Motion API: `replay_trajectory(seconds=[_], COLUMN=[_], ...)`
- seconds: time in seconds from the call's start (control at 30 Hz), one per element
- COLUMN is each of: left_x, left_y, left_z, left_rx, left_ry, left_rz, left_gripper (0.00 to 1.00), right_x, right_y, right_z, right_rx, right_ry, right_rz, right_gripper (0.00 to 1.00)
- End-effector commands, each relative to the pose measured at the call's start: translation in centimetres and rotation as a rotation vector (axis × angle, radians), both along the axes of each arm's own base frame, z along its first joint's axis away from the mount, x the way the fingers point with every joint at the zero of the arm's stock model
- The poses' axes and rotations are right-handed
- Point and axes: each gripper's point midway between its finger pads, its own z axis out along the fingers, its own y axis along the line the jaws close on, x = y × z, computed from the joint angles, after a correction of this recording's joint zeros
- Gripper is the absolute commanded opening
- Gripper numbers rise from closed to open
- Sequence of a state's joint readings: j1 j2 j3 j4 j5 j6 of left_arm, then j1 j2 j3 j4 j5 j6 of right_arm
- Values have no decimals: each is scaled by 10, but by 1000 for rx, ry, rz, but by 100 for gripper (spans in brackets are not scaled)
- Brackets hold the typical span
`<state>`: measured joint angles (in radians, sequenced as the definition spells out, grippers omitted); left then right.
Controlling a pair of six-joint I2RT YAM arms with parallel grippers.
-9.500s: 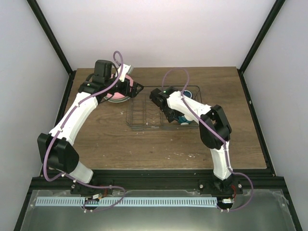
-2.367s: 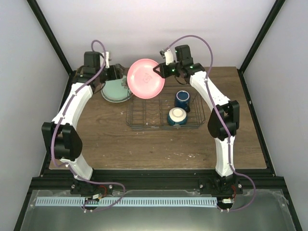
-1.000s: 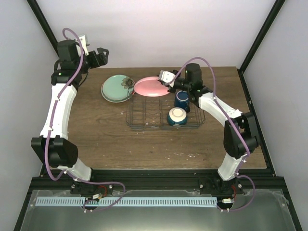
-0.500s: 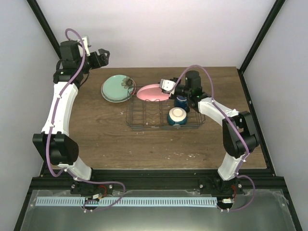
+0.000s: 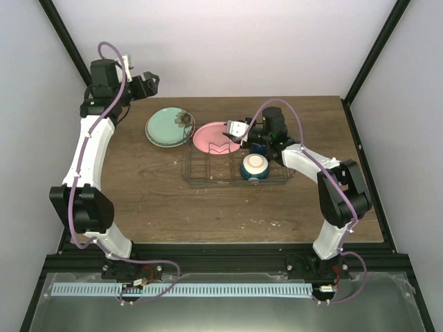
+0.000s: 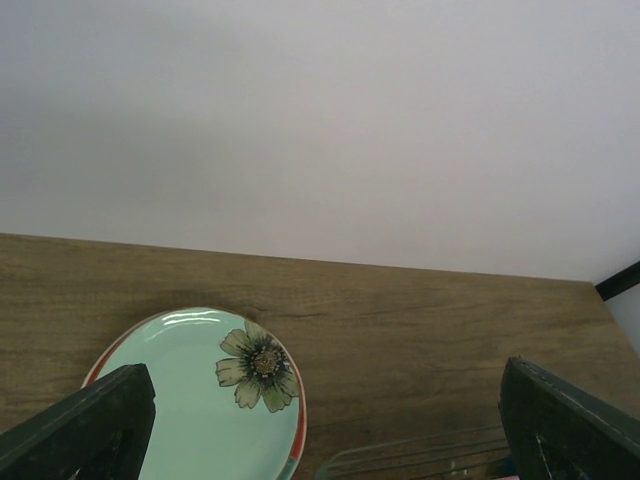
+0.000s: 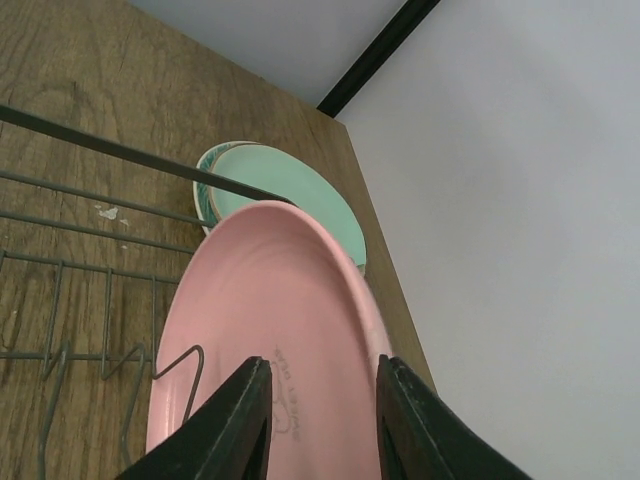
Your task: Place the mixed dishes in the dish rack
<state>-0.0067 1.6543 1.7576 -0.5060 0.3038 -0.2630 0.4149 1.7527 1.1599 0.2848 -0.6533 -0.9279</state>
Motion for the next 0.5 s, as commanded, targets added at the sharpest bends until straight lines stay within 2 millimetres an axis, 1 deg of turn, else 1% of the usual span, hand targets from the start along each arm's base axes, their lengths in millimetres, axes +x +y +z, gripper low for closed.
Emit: replay_trajectory(seconds=[0.0, 0.1, 0.2, 0.27, 0.33, 0.4, 0.47], left_x=[7, 13, 16, 20, 25, 30, 33], left_y=[4, 10, 17, 26, 36, 43, 48], left_z=[-14, -40, -60, -73, -86, -97, -106], left_rx=[34, 53, 58, 57, 56, 64, 90], left_ry=[29, 100, 151, 189, 228, 247, 251], left_rz=[6, 21, 47, 74, 93, 97, 110], left_gripper=[95, 96, 96, 96, 96, 99, 100], right_x=[-3, -5, -6, -9, -12, -14, -10], right_y=[3, -1, -4, -9, -13, -19, -26], right_z=[16, 26, 41, 50, 62, 74, 85], right_rx=[6, -7, 5, 26, 58, 97, 153], right_ry=[-37, -24, 24, 54, 76, 99, 136], right_rz=[7, -12, -56, -85, -118, -158, -229], right_gripper=[33, 34, 34, 35, 40, 49, 54])
